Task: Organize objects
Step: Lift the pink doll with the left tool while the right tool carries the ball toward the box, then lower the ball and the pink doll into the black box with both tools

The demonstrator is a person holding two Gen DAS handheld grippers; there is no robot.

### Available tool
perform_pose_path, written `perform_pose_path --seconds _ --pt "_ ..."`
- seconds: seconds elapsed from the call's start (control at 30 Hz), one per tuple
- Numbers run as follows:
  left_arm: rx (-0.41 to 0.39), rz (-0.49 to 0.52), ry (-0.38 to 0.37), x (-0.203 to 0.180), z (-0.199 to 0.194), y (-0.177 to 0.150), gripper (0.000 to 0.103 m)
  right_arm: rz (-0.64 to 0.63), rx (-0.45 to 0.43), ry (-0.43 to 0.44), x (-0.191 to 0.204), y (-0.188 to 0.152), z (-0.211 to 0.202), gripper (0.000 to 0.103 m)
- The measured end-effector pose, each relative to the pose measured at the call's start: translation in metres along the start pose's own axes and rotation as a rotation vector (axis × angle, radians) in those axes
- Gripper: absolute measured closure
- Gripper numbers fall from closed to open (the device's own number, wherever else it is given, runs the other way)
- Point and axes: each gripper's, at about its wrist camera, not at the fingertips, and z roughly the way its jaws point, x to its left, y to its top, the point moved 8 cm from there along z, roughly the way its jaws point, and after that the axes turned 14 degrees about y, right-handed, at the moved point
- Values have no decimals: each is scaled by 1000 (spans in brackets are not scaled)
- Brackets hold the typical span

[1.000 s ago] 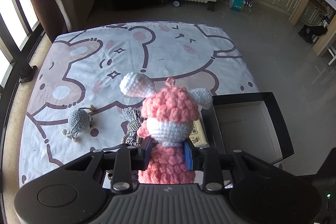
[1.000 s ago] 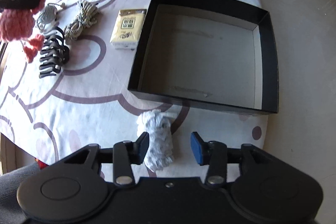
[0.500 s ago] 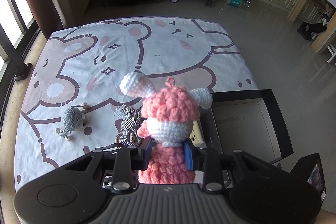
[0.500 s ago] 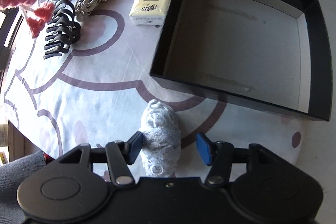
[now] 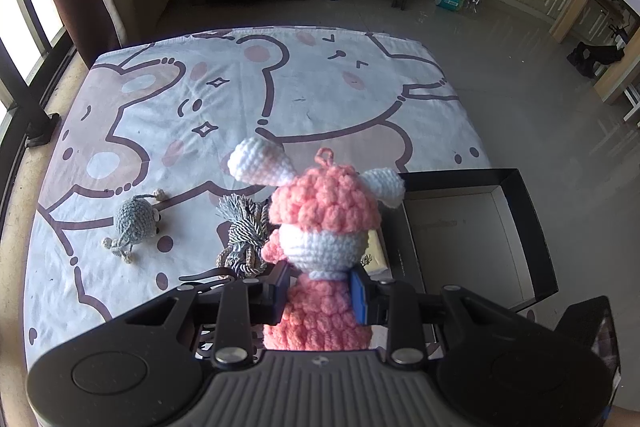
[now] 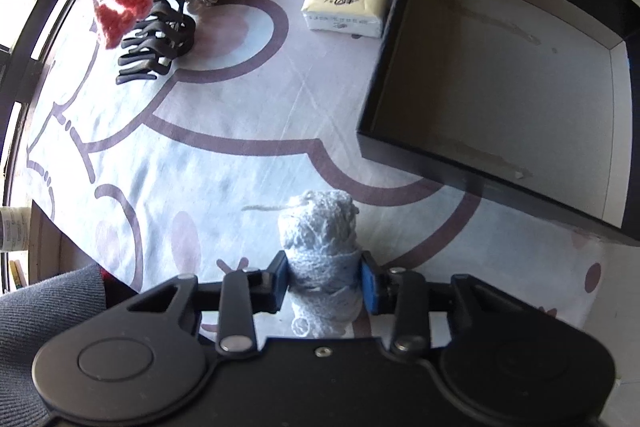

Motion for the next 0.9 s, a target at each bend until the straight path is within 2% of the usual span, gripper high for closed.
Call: perform_pose_path --seconds 0.27,0.53,0.9 --pt "-8 -20 -3 1 -5 2 70 17 -157 6 12 19 -51 66" --pt "-15 -34 3 6 -9 2 70 21 -247 -39 20 32 -84 66" --pt "-9 -39 9 4 -9 0 70 58 -351 -96 9 41 -113 66"
